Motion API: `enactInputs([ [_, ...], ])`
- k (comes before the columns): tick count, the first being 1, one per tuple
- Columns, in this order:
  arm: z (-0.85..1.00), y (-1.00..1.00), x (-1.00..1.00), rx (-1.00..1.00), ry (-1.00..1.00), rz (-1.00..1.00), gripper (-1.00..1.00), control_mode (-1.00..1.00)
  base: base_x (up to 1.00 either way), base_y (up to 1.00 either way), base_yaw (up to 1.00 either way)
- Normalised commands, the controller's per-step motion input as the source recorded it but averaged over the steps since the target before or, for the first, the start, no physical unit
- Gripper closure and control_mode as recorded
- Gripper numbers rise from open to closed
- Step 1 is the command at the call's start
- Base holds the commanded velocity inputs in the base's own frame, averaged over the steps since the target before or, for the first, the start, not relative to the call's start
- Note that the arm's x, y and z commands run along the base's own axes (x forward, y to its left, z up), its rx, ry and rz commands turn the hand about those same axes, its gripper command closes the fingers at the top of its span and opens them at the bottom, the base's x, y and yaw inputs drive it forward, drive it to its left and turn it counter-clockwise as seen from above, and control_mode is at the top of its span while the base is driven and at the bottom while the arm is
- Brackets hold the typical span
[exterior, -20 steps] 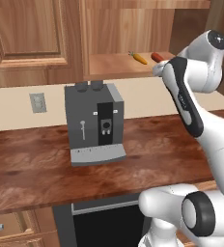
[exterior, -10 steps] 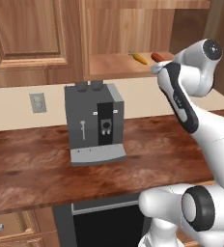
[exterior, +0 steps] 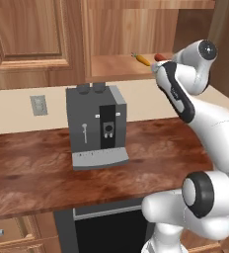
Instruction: Pick the carrots from the cabinet and place them in one bowl. Pick the tangerine from the sink and place it in the other bowl.
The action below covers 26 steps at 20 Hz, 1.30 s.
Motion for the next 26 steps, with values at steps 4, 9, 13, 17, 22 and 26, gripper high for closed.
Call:
enactInputs([
  [4, 0.05, -0.1, 0.4, 0.0, 0.02, 0.0, -1.0, -1.0, 0.0, 0.0, 0.0],
  [9, 0.05, -0.11, 0.37, 0.0, 0.0, 0.0, -1.0, -1.0, 0.0, 0.0, 0.0],
  [13, 0.03, -0.11, 0.34, 0.0, 0.0, 0.0, -1.0, -1.0, 0.0, 0.0, 0.0],
  [17, 0.0, -0.12, 0.3, 0.0, 0.01, 0.0, -1.0, -1.0, 0.0, 0.0, 0.0],
  [22, -0.01, -0.06, 0.23, -0.02, 0.02, 0.0, -1.0, -1.0, 0.0, 0.0, 0.0],
  [26, -0.01, 0.0, 0.24, -0.03, 0.0, 0.0, -1.0, -1.0, 0.0, 0.0, 0.0],
])
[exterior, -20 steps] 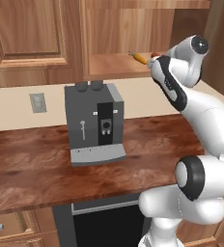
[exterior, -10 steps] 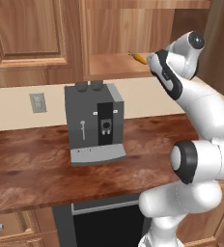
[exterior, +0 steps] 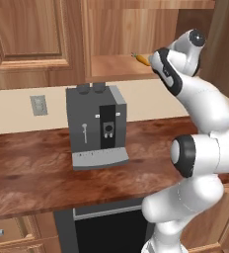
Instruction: Pick the carrots from the cabinet and place them in one bowl. Pick the tangerine from the sink and place it in the other bowl.
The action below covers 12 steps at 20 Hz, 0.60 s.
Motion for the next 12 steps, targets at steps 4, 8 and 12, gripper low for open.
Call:
enactInputs([
  [4, -0.01, -0.01, 0.29, -0.02, 0.0, 0.0, -1.0, -1.0, 0.0, 0.0, 0.0],
  [8, -0.1, 0.0, 0.22, -0.04, 0.0, 0.0, -1.0, -1.0, 0.0, 0.0, 0.0],
  [12, -0.09, 0.0, 0.24, -0.03, 0.0, 0.0, -1.0, -1.0, 0.0, 0.0, 0.0],
])
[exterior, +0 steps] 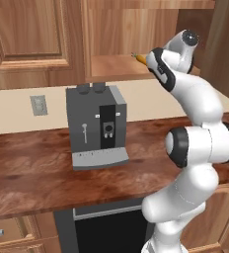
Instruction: Pick the carrots from the cabinet and place them in one bowl. Pick the tangerine from the sink and place it in the other bowl.
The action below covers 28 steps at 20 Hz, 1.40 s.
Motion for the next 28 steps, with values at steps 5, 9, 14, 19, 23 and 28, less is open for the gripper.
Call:
enactInputs([
  [5, -0.07, -0.03, 0.24, -0.03, 0.0, 0.0, -1.0, -1.0, 0.0, 0.0, 0.0],
  [9, -0.05, -0.08, 0.22, -0.01, 0.0, 0.0, -1.0, -1.0, 0.0, 0.0, 0.0],
  [14, -0.01, -0.12, 0.22, 0.0, 0.0, 0.0, -1.0, -1.0, 0.0, 0.0, 0.0],
  [19, -0.05, -0.09, 0.2, 0.0, 0.0, 0.0, -1.0, -1.0, 0.0, 0.0, 0.0],
  [23, -0.15, -0.02, 0.2, 0.0, 0.06, 0.0, -1.0, -1.0, 0.0, 0.0, 0.0],
  [28, -0.24, 0.0, 0.15, 0.0, 0.06, 0.0, -1.0, -1.0, 0.0, 0.0, 0.0],
])
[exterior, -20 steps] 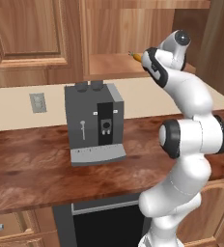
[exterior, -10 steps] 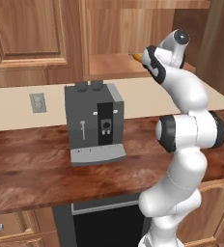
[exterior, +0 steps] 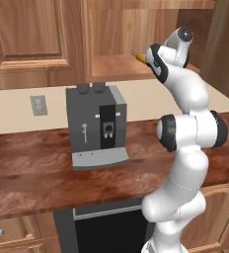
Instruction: Pick the carrots from the cabinet and place them in one bowl. Pick the tangerine from the sink and place it in the other bowl.
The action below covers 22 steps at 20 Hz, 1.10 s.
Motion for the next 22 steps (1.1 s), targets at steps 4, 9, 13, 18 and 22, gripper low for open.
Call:
enactInputs([
  [4, -0.26, 0.01, 0.13, -0.01, 0.06, 0.0, -1.0, -1.0, 0.0, 0.0, 0.0],
  [9, -0.25, 0.05, 0.09, -0.01, 0.03, 0.0, 1.0, -1.0, 0.0, 0.0, 0.0],
  [13, -0.23, 0.07, 0.04, -0.01, 0.0, 0.0, 1.0, -1.0, 0.0, 0.0, 0.0],
  [18, -0.21, 0.05, 0.0, 0.0, 0.0, 0.0, 1.0, -1.0, 0.0, 0.0, 0.0],
  [22, -0.13, 0.04, -0.13, 0.0, -0.01, 0.0, 1.0, -1.0, 0.0, 0.0, 0.0],
])
